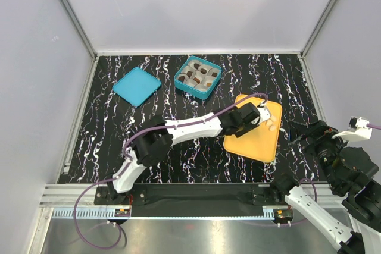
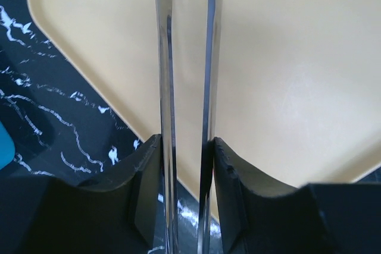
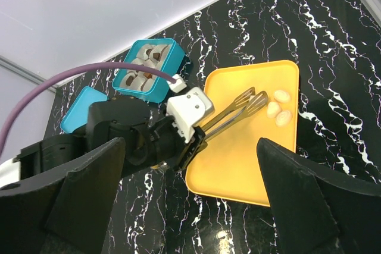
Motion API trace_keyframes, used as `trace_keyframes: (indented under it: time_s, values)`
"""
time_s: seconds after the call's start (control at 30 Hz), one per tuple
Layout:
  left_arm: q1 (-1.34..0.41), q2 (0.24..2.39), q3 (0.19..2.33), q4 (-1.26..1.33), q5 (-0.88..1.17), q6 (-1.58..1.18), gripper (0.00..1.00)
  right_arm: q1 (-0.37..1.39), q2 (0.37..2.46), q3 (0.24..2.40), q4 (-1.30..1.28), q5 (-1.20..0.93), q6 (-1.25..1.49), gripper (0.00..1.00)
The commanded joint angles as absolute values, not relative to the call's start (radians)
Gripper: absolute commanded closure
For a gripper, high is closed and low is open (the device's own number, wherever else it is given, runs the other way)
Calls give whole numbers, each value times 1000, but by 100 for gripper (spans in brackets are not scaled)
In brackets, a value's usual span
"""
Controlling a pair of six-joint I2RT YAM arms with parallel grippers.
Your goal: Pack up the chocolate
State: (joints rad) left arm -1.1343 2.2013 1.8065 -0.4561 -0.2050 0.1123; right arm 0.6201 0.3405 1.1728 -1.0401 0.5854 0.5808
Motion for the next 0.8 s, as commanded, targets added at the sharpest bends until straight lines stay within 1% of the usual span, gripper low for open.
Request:
trace_keyframes:
  time_s: [0.0,0.47,0.67,0.77]
  values:
    - [-1140,2074,1783,-414,-255,106,60,624,334,1177,-1011,597,592,0]
    - [-1137,1988,1726,-457,-379,58,60,624,330,1181,-1015,581,606,0]
    - [-1089,1934,1747,-523,-434,12,60,626,337,1190,-1012,581,595,0]
    - [-1037,1892,1746,-561,-443,3,59,624,337,1190,-1009,580,595,0]
